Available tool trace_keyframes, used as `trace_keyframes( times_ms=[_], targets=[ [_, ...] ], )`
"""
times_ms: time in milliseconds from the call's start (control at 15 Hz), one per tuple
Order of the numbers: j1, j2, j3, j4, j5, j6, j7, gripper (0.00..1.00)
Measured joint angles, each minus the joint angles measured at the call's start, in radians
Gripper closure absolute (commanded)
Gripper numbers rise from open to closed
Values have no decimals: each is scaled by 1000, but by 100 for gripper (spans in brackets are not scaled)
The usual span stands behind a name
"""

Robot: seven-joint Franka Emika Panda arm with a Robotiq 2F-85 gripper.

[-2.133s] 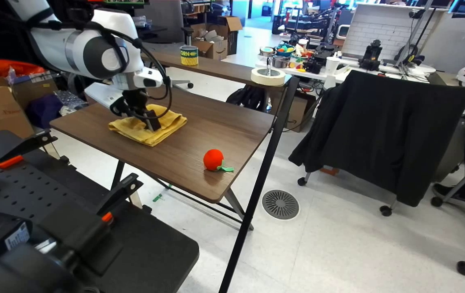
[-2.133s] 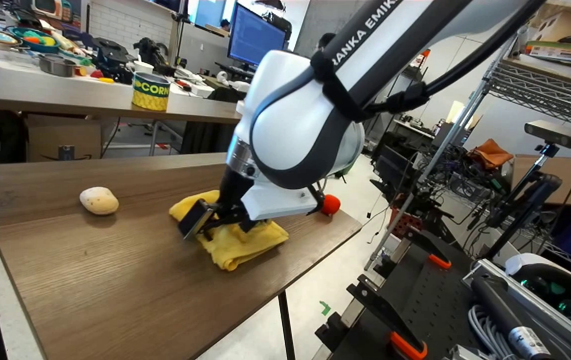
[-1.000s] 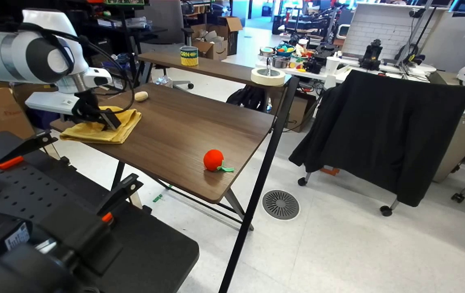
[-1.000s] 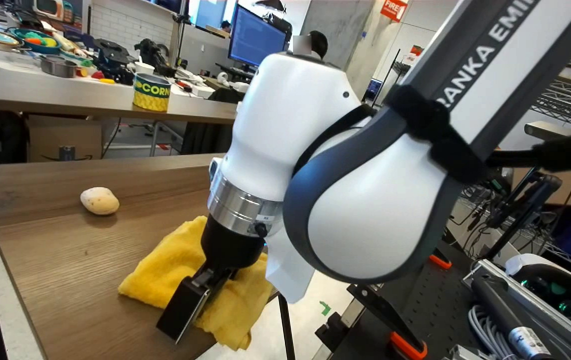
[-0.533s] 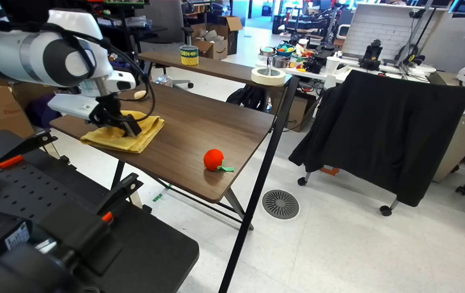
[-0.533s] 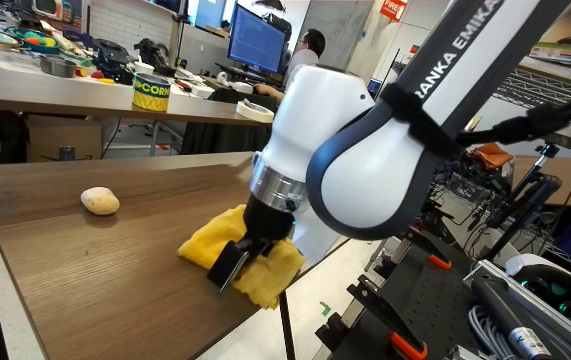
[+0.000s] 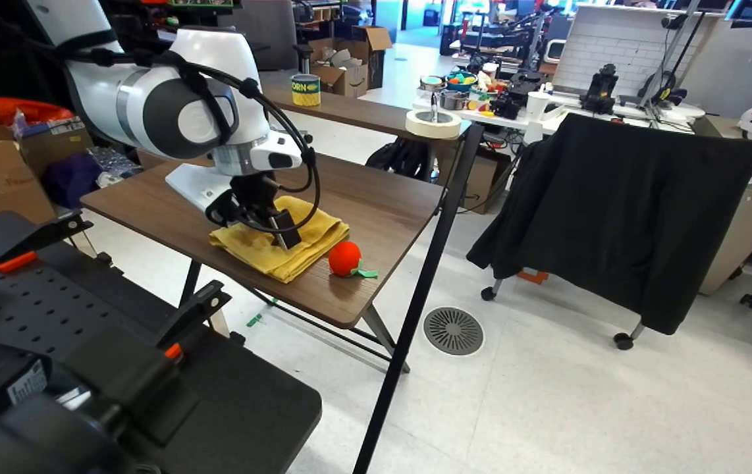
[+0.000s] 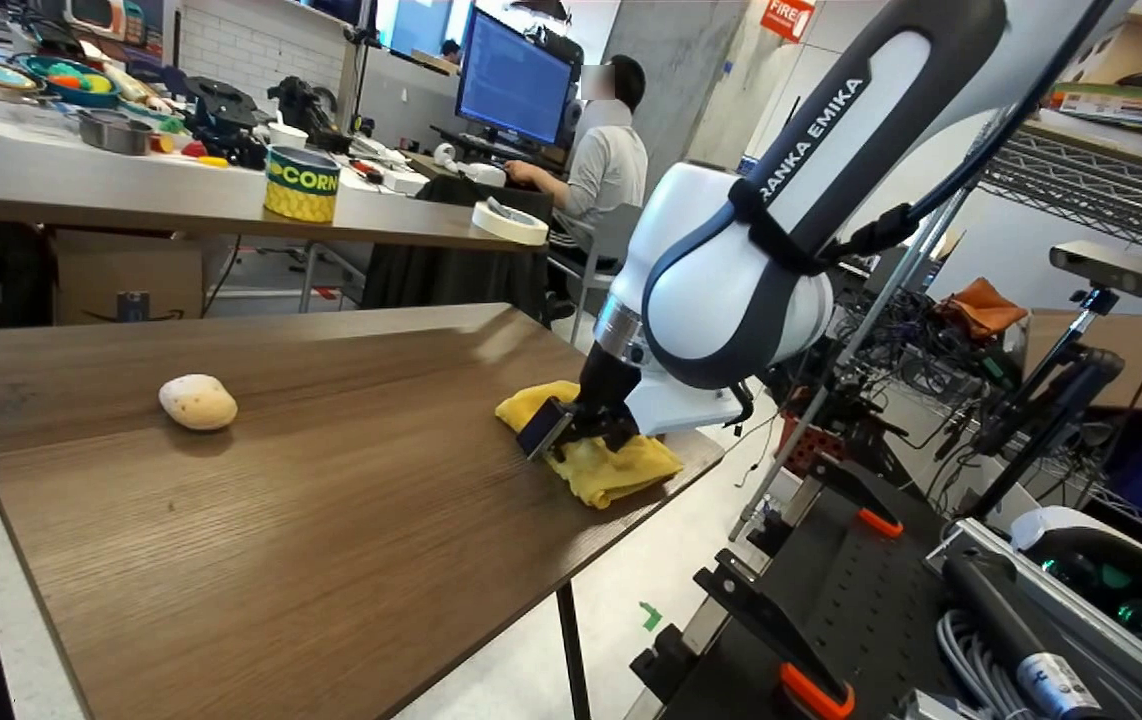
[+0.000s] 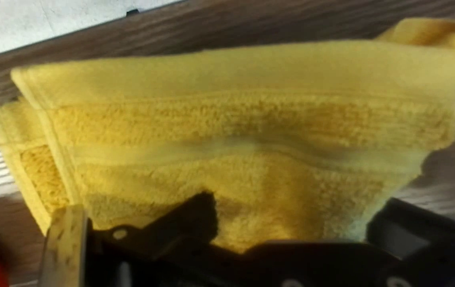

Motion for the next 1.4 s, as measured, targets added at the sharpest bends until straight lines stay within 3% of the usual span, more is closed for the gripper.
trace_keyframes(
  times_ms=[333, 600, 1067, 1400],
  targets=[
    [15, 46, 47, 95, 5, 32, 27, 0],
    [34, 160, 42, 306, 70, 91, 110, 0],
    [-68, 340, -75, 611, 188, 90, 240, 0],
    [-49, 442, -154, 750, 273, 141, 394, 0]
  ],
)
